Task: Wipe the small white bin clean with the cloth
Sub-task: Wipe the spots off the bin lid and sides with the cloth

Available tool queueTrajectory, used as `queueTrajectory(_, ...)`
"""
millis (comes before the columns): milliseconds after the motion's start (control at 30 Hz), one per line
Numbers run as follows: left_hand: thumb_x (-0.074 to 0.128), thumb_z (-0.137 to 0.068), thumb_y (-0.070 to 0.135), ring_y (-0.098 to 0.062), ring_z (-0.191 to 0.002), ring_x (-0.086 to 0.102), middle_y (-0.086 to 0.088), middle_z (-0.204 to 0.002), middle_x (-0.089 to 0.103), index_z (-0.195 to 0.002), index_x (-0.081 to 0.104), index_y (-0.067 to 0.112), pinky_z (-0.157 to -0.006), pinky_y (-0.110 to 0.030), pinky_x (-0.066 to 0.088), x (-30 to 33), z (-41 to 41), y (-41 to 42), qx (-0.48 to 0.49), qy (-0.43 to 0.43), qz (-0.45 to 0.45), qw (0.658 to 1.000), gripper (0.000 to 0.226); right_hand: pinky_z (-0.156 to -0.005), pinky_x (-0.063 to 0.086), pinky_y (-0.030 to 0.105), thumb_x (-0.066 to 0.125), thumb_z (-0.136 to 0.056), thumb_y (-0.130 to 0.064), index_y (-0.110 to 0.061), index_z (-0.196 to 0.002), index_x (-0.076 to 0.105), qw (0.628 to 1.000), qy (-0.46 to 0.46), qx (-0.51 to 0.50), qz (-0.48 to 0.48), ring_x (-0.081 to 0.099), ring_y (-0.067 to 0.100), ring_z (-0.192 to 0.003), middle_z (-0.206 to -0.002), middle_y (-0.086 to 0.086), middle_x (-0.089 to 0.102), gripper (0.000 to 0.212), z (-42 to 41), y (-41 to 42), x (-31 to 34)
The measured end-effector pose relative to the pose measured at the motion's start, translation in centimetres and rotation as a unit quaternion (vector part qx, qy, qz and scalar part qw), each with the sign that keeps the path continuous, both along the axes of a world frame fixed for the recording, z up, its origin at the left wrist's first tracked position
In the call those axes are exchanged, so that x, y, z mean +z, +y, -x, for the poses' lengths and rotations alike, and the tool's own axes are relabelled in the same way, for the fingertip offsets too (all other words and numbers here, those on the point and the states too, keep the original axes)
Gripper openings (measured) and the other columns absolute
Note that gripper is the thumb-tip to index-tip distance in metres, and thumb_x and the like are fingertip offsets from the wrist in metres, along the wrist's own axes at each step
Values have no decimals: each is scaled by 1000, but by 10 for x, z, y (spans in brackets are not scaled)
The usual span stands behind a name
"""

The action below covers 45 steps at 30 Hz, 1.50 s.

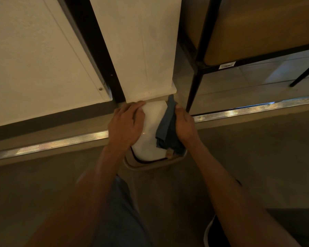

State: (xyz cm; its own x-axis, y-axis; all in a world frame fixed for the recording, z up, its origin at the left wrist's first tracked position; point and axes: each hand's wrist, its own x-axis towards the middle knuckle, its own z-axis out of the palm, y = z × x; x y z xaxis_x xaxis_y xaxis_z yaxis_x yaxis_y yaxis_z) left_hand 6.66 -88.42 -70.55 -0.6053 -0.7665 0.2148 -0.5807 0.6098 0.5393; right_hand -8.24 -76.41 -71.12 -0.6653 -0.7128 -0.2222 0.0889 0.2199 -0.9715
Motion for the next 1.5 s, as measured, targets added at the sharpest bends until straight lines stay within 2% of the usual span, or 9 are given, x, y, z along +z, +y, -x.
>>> queueTrajectory(200, 34, -105, 42, -22, -126, 50, 3, -137, 57, -134, 58, 34, -99, -36, 41, 0, 6, 5, 5, -15, 0, 1000, 38, -102, 49, 47, 30, -105, -45, -12, -143, 45, 994, 85, -42, 49, 58, 20, -122, -133, 8, 59, 52, -27, 39, -39)
queueTrajectory(400, 39, -106, 37, -21, -126, 50, 2, -137, 58, -134, 61, 30, -97, -27, 31, 0, 5, 5, 7, -7, -1, 1000, 36, -106, 45, 30, 26, -104, -48, -23, -152, 31, 984, 154, -87, -3, 47, 11, -131, -146, -1, 48, 54, -63, 58, -43)
queueTrajectory(700, 40, -106, 33, -18, -123, 50, 0, -133, 60, -133, 61, 27, -101, -26, 35, 0, 2, 1, -24, 27, 0, 999, 35, -93, 52, 42, 26, -104, -53, -20, -119, 60, 996, 84, -14, -13, 62, 16, -103, -111, 2, 65, 50, -7, 5, 2)
queueTrajectory(800, 41, -106, 33, -17, -121, 50, -1, -133, 60, -133, 61, 27, -101, -28, 35, 1, 3, 2, -20, 20, -2, 1000, 34, -92, 40, 29, 26, -107, -44, -19, -125, 58, 979, 181, 66, -64, 55, 17, -113, -125, 5, 60, 44, 8, -14, 21)
queueTrajectory(900, 36, -104, 39, -18, -121, 51, -2, -133, 60, -133, 60, 26, -100, -26, 33, 0, 4, 1, -13, 8, -8, 1000, 41, -90, 38, 30, 26, -107, -39, -16, -125, 57, 928, 323, 132, -129, 54, 25, -115, -127, 9, 59, 42, 10, -30, 28)
queueTrajectory(1067, 26, -101, 51, -17, -121, 53, -1, -133, 60, -134, 60, 24, -103, -27, 36, -8, 4, -2, 0, 2, -19, 1000, 55, -102, 43, 38, 34, -104, -40, -12, -128, 58, 860, 499, 69, -86, 55, 24, -118, -126, 8, 62, 44, -13, -17, 13)
queueTrajectory(1233, 27, -102, 51, -17, -124, 51, 2, -135, 58, -135, 59, 29, -103, -30, 38, -10, 4, -3, -5, -4, -15, 1000, 51, -110, 39, 34, 34, -105, -44, -17, -150, 35, 964, 260, -31, -33, 43, 19, -134, -149, 5, 42, 52, -33, 14, -3)
queueTrajectory(1333, 26, -101, 51, -18, -124, 51, 1, -135, 59, -134, 60, 27, -105, -33, 39, -6, 3, -1, 0, 6, -14, 1000, 53, -110, 40, 40, 28, -103, -49, -21, -154, 26, 979, 194, -45, -42, 42, 20, -136, -152, 4, 37, 58, -43, 26, -5)
queueTrajectory(1500, 30, -103, 44, -20, -124, 52, -2, -134, 60, -134, 61, 24, -105, -30, 36, -6, 4, 3, -9, 25, -5, 1000, 48, -93, 37, 27, 28, -106, -41, -16, -147, 39, 970, 228, -28, -84, 50, 26, -125, -141, 10, 49, 48, -20, 4, 9)
